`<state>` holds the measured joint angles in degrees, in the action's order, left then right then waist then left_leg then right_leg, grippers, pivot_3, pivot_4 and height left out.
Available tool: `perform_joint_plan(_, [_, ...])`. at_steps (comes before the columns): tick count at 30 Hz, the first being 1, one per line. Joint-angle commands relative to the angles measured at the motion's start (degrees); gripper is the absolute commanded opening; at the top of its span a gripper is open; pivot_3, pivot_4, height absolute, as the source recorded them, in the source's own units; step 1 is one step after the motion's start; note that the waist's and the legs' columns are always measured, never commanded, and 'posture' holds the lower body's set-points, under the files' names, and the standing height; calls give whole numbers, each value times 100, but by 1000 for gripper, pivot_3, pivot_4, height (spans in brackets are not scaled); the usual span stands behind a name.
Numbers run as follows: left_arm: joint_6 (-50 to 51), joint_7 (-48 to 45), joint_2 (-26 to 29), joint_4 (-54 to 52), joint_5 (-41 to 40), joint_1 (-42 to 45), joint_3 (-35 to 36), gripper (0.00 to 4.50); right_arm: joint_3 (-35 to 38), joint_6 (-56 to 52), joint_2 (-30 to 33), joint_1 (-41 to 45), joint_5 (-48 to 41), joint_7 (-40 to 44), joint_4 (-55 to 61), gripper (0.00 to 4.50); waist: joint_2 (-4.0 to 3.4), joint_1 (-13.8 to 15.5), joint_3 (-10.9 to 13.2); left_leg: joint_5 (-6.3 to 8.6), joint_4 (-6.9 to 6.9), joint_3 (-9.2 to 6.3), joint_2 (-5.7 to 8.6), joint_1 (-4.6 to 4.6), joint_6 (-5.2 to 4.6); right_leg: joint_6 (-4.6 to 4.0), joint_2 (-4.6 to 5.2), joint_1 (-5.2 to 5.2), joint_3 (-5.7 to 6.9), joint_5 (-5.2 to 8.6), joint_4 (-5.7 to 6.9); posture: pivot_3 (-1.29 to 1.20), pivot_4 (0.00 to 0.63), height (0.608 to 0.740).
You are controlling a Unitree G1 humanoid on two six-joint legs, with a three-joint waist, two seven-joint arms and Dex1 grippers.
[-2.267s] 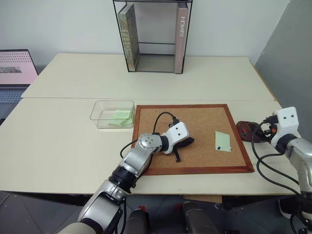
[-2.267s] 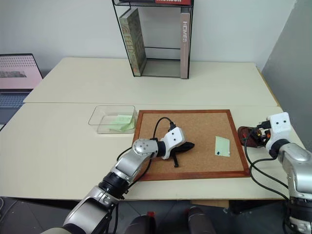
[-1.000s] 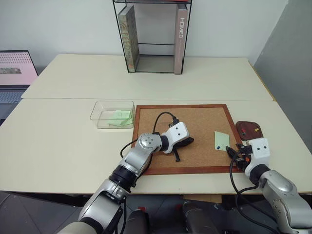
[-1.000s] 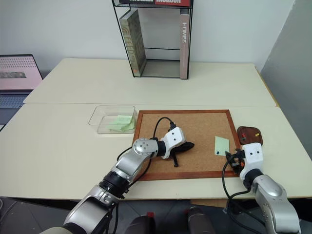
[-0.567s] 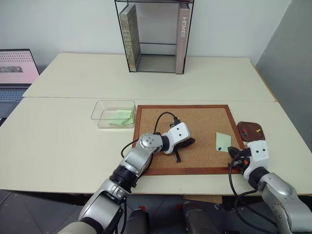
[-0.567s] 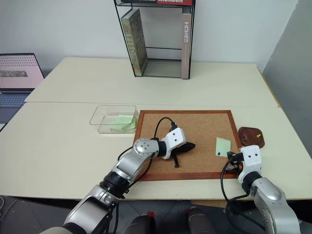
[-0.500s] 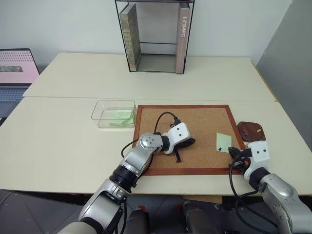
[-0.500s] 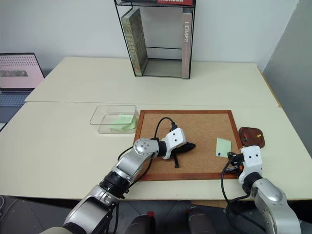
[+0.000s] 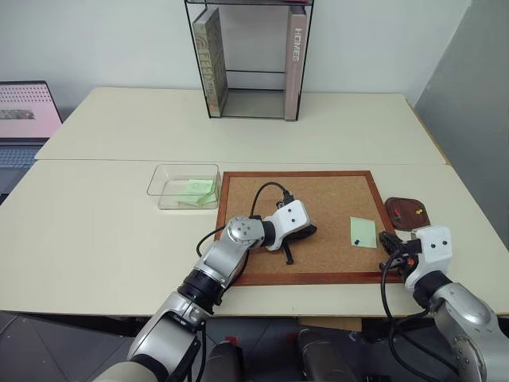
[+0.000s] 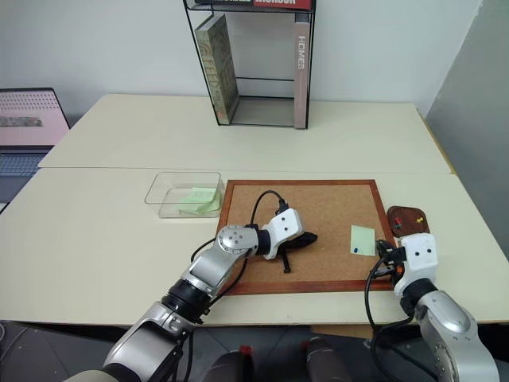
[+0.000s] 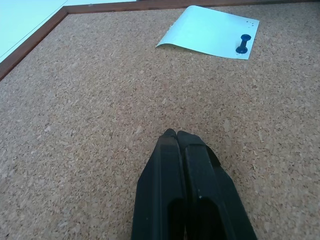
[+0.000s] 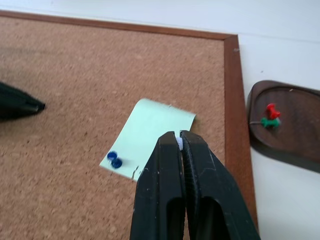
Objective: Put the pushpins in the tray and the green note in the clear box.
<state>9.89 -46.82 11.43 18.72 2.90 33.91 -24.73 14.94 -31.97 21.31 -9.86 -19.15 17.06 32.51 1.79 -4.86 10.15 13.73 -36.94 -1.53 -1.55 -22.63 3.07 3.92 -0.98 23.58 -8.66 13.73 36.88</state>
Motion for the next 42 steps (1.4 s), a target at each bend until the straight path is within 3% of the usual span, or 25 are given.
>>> perform_joint_plan(1, [132, -5, 63, 302, 234, -120, -152, 0, 440, -196, 236, 475, -56, -155, -173, 21, 1, 0, 0, 0, -1, 0, 0, 0, 0, 0, 0, 0, 1, 0, -1, 0, 150, 740])
perform_joint_plan(11, [134, 50, 3, 326, 266, -92, -151, 0, 521, -569, 1332, 1706, 304, 82, -2245, 21, 3, 0, 1, -1, 1, 1, 6, 3, -2, 1, 2, -7, -1, 0, 1, 0, 150, 740])
perform_joint_plan(20, [154, 61, 27, 247, 280, -164, -148, 0, 89, -456, 1567, 2186, 474, 470, -3168, 21, 3, -8, 1, -1, 1, 1, 6, 5, -2, 2, 1, -10, -3, -1, 2, 0, 150, 740])
perform_joint_plan(33, [145, 55, 13, 280, 291, -134, -143, 0, 243, -254, 1457, 2488, 492, 348, -3212, 2742, 2, -12, 0, -1, 0, -1, 7, 6, -2, 4, 1, -13, -2, -2, 2, 0, 150, 740])
perform_joint_plan(42, [134, 57, 7, 282, 294, -135, -150, 0, 1036, -693, 1349, 2123, -181, 325, -1739, 2742, 2, -10, 1, -1, 2, -4, 7, 4, -2, 4, 1, -13, -1, -2, 1, 0, 150, 740])
